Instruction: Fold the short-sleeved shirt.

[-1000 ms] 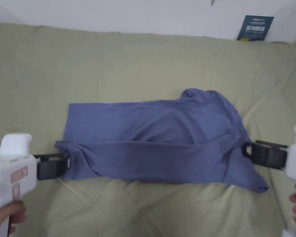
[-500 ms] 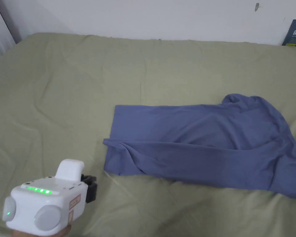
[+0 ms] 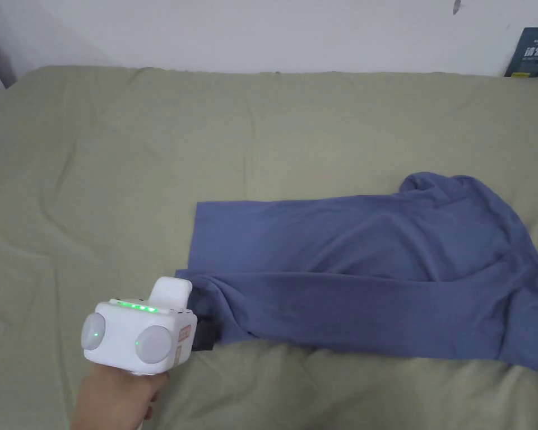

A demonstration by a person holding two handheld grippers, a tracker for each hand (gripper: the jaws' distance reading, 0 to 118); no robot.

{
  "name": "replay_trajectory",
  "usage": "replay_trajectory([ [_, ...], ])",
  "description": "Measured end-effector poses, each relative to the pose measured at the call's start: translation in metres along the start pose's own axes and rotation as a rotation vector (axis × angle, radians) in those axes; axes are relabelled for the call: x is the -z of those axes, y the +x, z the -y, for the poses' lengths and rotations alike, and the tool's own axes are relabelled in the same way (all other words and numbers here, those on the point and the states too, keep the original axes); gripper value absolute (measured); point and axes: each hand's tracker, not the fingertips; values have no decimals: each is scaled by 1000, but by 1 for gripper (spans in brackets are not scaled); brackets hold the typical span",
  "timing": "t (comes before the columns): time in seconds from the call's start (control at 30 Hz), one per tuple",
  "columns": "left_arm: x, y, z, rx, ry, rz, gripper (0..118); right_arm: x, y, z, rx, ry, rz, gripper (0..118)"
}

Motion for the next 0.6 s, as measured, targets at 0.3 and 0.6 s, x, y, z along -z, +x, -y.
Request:
replay_trajectory([
  [0.3,-42,-20,5,-153,96,105,1,21,2,-8,-16,-13,-14,0],
  [0.6,-61,-2,2,-92,126,79,1,98,25,-53,-164,-97,15,115],
])
